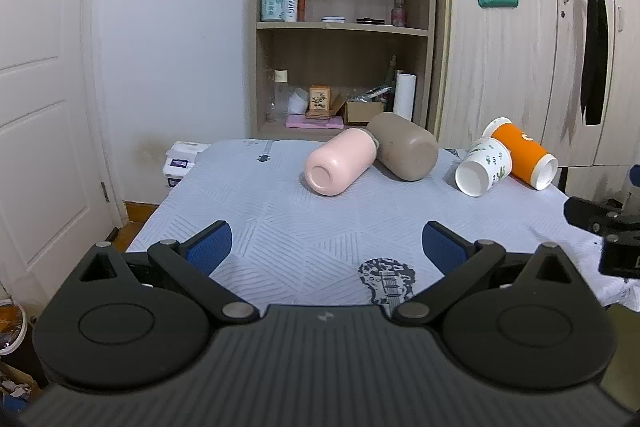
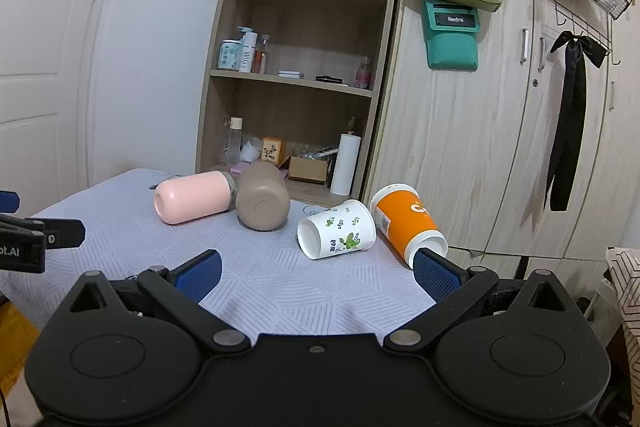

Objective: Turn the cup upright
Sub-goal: 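Move the right tool to the lying taupe tumbler and close around its base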

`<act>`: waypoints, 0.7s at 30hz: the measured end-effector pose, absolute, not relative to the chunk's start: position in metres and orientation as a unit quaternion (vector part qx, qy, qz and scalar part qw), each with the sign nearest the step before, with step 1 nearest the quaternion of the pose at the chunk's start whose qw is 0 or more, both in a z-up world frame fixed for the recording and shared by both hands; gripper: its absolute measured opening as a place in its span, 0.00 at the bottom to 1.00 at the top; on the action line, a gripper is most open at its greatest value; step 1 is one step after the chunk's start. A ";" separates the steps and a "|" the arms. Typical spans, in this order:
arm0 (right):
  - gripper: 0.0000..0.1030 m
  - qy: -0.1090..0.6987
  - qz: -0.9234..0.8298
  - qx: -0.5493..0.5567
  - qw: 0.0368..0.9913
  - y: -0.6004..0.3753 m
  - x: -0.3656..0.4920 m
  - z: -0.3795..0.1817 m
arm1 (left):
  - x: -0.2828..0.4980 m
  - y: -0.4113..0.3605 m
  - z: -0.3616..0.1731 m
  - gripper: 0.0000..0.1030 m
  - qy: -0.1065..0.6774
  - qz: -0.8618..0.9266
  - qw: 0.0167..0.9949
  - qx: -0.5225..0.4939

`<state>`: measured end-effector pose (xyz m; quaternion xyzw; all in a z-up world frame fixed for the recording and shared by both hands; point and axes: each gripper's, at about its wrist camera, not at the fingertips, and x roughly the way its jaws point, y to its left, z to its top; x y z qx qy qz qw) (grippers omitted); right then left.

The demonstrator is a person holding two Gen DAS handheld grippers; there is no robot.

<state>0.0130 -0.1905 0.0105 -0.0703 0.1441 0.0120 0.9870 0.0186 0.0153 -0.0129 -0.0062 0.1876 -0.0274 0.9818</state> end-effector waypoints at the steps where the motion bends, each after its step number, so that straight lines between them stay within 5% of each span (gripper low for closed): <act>1: 1.00 0.145 0.015 -0.070 0.987 -0.191 0.014 0.011 | 0.019 0.015 -0.011 1.00 0.190 -0.029 0.981 -0.006; 21: 1.00 0.234 0.247 -0.050 0.939 -0.193 0.148 0.053 | 0.161 0.001 0.055 0.98 0.269 -0.116 0.955 -0.057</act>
